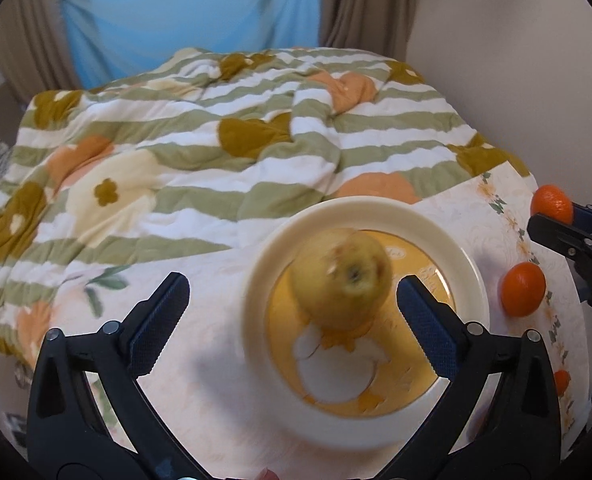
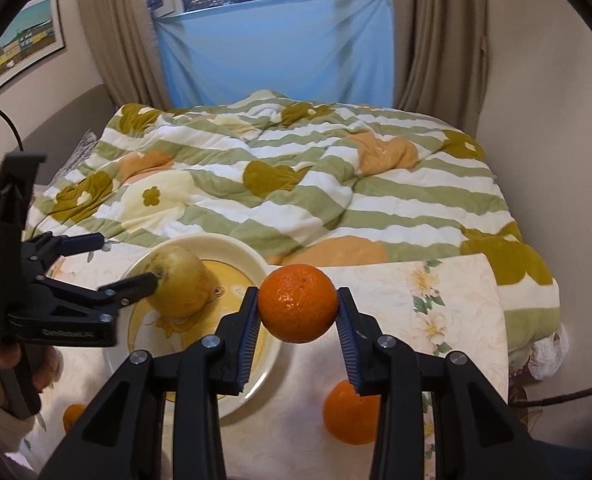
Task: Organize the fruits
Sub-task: 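Lift the pear and tangerine and carry both toward the white bowl, then lower the pear into the bowl with the left tool while the right tool places the tangerine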
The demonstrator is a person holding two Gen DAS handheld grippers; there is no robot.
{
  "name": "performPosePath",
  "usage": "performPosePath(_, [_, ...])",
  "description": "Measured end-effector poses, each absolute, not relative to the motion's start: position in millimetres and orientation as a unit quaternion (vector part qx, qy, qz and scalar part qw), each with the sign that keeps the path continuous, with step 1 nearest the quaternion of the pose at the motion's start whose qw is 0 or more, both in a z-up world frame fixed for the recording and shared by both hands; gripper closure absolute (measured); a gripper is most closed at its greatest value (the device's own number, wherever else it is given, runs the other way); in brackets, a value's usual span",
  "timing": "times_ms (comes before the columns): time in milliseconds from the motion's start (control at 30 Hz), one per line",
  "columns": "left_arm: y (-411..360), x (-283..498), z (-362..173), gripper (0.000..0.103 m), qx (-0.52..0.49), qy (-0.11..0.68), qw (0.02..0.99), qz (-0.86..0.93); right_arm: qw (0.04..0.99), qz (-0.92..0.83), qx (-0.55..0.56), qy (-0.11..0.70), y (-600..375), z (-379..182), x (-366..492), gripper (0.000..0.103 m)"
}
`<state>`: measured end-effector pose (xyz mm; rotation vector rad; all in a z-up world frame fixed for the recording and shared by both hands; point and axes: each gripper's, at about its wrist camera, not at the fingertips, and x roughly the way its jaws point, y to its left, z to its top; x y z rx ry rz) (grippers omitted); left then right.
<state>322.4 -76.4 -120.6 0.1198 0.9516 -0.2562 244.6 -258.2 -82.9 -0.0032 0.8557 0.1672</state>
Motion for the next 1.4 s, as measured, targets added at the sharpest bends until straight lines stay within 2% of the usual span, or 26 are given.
performPosePath(433, [-0.5, 277.5, -110.6, 0.000, 0.017, 0.462, 0.886, -0.038, 0.876, 0.161, -0.081, 0.448, -212.6, -111.3, 269.8, 0.069])
performPosePath(900, [26.6, 254.9, -131.4, 0.000, -0.022, 0.483, 0.875, -0.001, 0.852, 0.189, -0.137, 0.469, -191.0, -154.8, 287.3, 0.068])
performPosePath(933, [26.5, 254.2, -132.3, 0.000, -0.023, 0.484, 0.875, -0.001, 0.851, 0.187, -0.141, 0.470, -190.6, -156.4, 287.9, 0.065])
performPosePath(1000, [24.8, 254.0, -133.3, 0.000, -0.025, 0.485, 0.874, -0.001, 0.851, 0.192, -0.143, 0.468, -190.0, -156.4, 288.4, 0.034])
performPosePath(1033, [24.9, 253.3, -133.8, 0.000, -0.026, 0.485, 0.874, -0.001, 0.850, 0.200, -0.139, 0.467, -189.8, -154.8, 287.5, 0.030])
performPosePath(1100, [24.8, 251.6, -134.5, 0.000, -0.027, 0.485, 0.874, 0.000, 0.850, 0.197, -0.145, 0.467, -187.6, -154.0, 287.1, 0.013])
performPosePath(1233, [25.6, 246.1, -132.0, 0.000, -0.029, 0.482, 0.875, 0.007, 0.852, 0.205, -0.138, 0.461, -187.3, -147.8, 282.0, 0.001])
performPosePath(1400, [29.8, 233.0, -116.8, 0.000, -0.030, 0.470, 0.882, 0.014, 0.863, 0.205, -0.136, 0.442, -188.0, -132.5, 273.0, 0.001])
